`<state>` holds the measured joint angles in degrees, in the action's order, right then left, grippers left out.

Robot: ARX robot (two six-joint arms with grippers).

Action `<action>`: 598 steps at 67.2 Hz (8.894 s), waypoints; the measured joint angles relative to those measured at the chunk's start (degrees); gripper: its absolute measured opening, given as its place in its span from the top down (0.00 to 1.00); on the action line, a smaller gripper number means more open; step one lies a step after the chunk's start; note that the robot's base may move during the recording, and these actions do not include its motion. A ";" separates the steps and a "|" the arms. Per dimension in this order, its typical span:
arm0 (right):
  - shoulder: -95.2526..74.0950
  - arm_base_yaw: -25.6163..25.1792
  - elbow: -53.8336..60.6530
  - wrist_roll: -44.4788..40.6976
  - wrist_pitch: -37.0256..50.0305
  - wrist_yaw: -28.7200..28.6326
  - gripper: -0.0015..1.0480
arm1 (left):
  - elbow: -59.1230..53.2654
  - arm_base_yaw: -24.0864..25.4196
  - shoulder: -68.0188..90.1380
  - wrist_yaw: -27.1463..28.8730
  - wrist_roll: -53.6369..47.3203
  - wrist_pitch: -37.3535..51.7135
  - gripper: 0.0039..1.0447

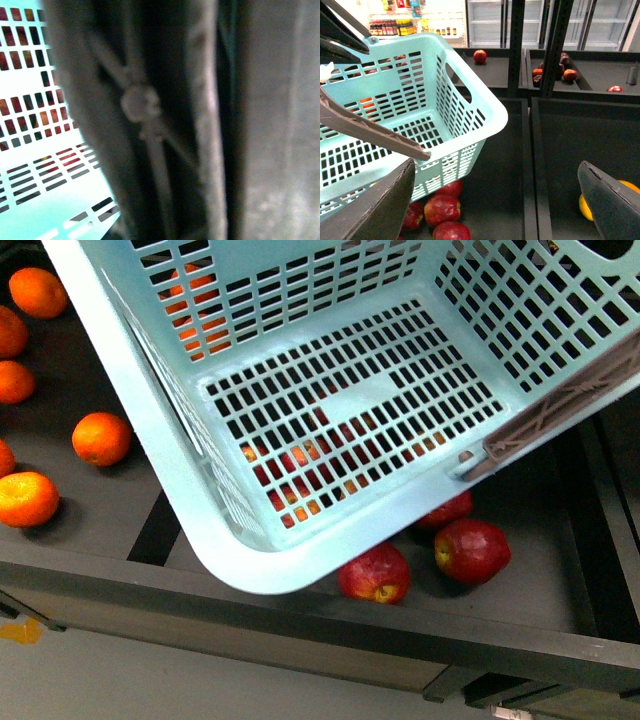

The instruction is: Pick mango and avocado into basket

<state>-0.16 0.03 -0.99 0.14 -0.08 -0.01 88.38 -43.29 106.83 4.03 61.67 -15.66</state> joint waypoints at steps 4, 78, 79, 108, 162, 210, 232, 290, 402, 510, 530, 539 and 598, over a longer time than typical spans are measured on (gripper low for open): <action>0.00 0.00 0.00 0.00 0.00 -0.02 0.08 | 0.00 -0.13 0.00 0.17 -0.13 0.00 0.87; -76.46 -39.21 -20.44 -5.27 23.43 -2.32 0.08 | 0.00 0.00 -0.02 0.42 -0.66 0.02 0.87; -78.01 -39.43 -20.68 -6.12 24.83 -1.99 0.08 | 0.00 0.00 -0.02 0.37 -0.66 0.02 0.87; -125.85 -40.44 -45.83 -24.85 26.27 -2.54 0.08 | 0.00 0.00 -0.02 0.44 -0.61 0.02 0.87; -145.33 -36.28 -73.68 -21.33 14.19 -0.31 0.08 | 0.00 0.00 -0.02 0.44 -0.61 0.02 0.87; -154.57 -36.85 -85.22 -17.27 8.96 -0.24 0.08 | 0.00 0.00 -0.02 0.44 -0.63 0.02 0.87; -155.16 -37.59 -86.23 -15.28 8.41 -0.96 0.32 | 0.00 0.00 -0.02 0.46 -0.63 0.02 0.87; -106.38 -38.12 -48.83 -9.31 16.59 -26.18 0.44 | 0.00 0.00 -0.02 0.52 -0.66 0.00 0.87; -70.47 -0.26 -36.17 7.74 24.79 1.33 0.17 | -0.02 0.13 0.00 0.63 -0.83 0.00 0.87; -29.94 -0.15 -1.16 0.02 27.80 0.20 0.22 | -0.02 0.13 0.00 0.44 -0.70 0.00 0.87; -29.83 -0.15 -1.11 0.02 27.80 0.20 0.08 | -0.02 -0.74 0.00 -0.59 -0.28 0.00 0.87; -29.86 -0.13 -1.05 0.02 27.76 0.04 0.08 | 0.00 -0.33 0.00 0.39 -0.57 0.04 0.87; -29.75 -0.09 -0.94 0.02 27.76 0.00 0.08 | 0.02 0.07 0.00 0.42 -0.59 0.07 0.87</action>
<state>-29.91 -0.05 -1.93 0.16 27.68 -0.01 88.40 -43.22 106.83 4.45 61.08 -15.59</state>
